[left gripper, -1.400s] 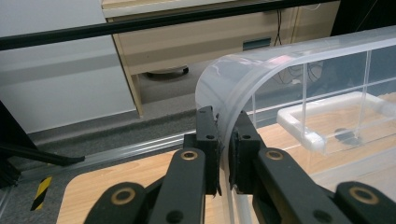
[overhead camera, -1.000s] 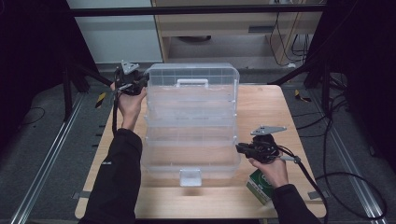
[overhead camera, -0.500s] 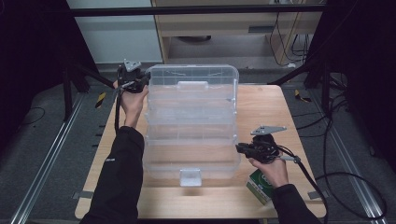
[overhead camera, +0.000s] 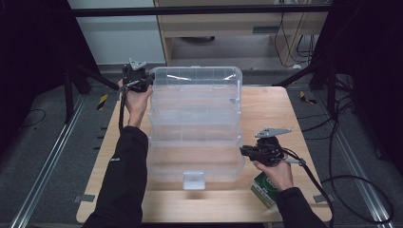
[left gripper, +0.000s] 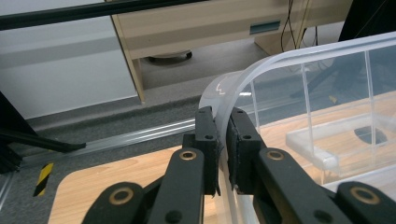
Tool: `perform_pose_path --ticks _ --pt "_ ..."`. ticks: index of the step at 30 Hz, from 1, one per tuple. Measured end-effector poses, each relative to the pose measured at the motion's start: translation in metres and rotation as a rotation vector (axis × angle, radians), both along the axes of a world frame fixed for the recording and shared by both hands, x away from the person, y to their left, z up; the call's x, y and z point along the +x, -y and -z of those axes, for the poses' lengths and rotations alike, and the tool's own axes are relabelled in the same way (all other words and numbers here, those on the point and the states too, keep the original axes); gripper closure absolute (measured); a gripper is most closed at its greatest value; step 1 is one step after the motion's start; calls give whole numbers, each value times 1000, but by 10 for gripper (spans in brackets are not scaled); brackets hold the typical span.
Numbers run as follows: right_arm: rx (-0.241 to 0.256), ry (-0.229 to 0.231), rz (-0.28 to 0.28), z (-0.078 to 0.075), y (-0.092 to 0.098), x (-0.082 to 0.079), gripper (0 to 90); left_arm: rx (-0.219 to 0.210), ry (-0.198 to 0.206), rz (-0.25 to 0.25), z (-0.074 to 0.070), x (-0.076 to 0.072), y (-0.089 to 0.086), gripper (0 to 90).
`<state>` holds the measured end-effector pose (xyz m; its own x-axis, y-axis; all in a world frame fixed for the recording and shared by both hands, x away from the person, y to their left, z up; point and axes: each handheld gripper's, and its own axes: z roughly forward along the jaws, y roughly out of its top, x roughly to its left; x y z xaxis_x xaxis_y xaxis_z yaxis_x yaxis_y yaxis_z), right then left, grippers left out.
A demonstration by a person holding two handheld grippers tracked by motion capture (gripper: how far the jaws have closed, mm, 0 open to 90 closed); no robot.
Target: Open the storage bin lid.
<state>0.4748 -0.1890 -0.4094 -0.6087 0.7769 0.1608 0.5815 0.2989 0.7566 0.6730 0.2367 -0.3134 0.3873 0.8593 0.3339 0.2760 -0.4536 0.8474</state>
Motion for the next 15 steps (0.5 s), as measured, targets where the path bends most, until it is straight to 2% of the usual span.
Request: perform_pose_path --ticks 2,4,7,11,13,14,15 --pt "-1 1 1 0 0 0 801 -16 -6 14 1 2 -1 769" --pt "-2 0 1 0 0 0 802 -8 4 20 0 1 -3 712" --pt "-4 3 -3 0 0 0 802 -17 23 20 -2 -5 -9 685" --pt "6 -7 -14 0 0 0 799 -27 38 42 -8 -22 -21 655" --pt "1 3 -14 0 -1 -1 799 2 49 62 -11 -32 -27 638" --pt "1 0 -13 0 -1 -1 800 2 48 81 -12 -37 -32 629" --pt "4 -2 -13 0 -1 -1 799 -4 45 80 -12 -44 -34 620"
